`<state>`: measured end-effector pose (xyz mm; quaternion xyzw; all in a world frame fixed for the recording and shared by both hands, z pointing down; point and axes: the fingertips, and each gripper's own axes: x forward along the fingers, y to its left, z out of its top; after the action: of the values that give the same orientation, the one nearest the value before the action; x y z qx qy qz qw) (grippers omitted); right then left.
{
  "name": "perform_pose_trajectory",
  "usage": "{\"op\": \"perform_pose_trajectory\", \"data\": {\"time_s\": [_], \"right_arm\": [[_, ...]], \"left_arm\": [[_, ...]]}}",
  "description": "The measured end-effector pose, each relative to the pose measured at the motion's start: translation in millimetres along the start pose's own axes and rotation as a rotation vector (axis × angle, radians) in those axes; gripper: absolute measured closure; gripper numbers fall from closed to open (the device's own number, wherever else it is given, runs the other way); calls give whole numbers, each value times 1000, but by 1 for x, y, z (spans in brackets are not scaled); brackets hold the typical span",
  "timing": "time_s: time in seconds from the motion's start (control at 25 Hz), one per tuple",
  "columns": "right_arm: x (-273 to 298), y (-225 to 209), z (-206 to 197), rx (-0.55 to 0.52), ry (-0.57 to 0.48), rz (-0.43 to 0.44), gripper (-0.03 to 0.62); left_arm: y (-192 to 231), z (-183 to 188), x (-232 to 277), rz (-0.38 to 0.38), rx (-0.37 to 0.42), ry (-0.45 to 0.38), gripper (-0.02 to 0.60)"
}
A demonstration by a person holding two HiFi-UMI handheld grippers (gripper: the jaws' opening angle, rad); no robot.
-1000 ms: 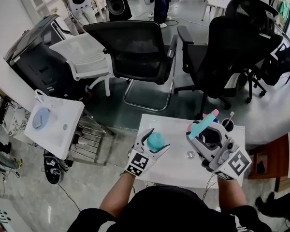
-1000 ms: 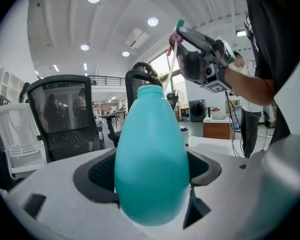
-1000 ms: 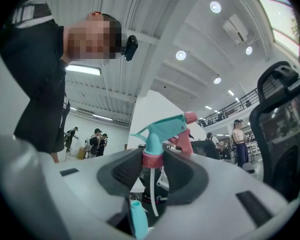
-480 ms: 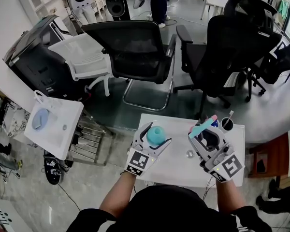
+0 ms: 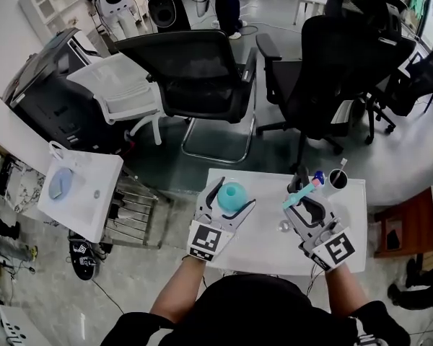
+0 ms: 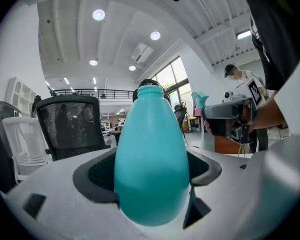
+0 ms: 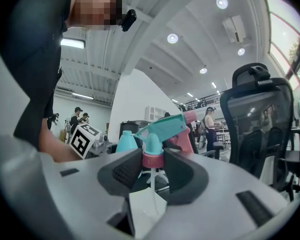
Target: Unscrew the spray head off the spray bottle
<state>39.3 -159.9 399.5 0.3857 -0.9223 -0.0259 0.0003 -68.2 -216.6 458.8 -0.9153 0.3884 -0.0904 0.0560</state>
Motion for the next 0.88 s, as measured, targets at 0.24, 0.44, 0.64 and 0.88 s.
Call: {"op": "perform_pose_trajectory", "data": {"time_s": [0.24,0.44,0.64,0.88], "right_arm": [[-11,-12,-17,-13,47,-92,456],[-21,-25,-26,-21,71,-179,456],[-33,-38,-33,12,117,-260,456],[-41,-49,-30,26,81,-316,456]], "left_arm": [[-4,1,1,-8,-9,0,176],[-6,-1,4,-3,-23,8,176],[-10,-5,7,-8,-38,21,176],[-11,-8,10,2,-52,32,176]]}}
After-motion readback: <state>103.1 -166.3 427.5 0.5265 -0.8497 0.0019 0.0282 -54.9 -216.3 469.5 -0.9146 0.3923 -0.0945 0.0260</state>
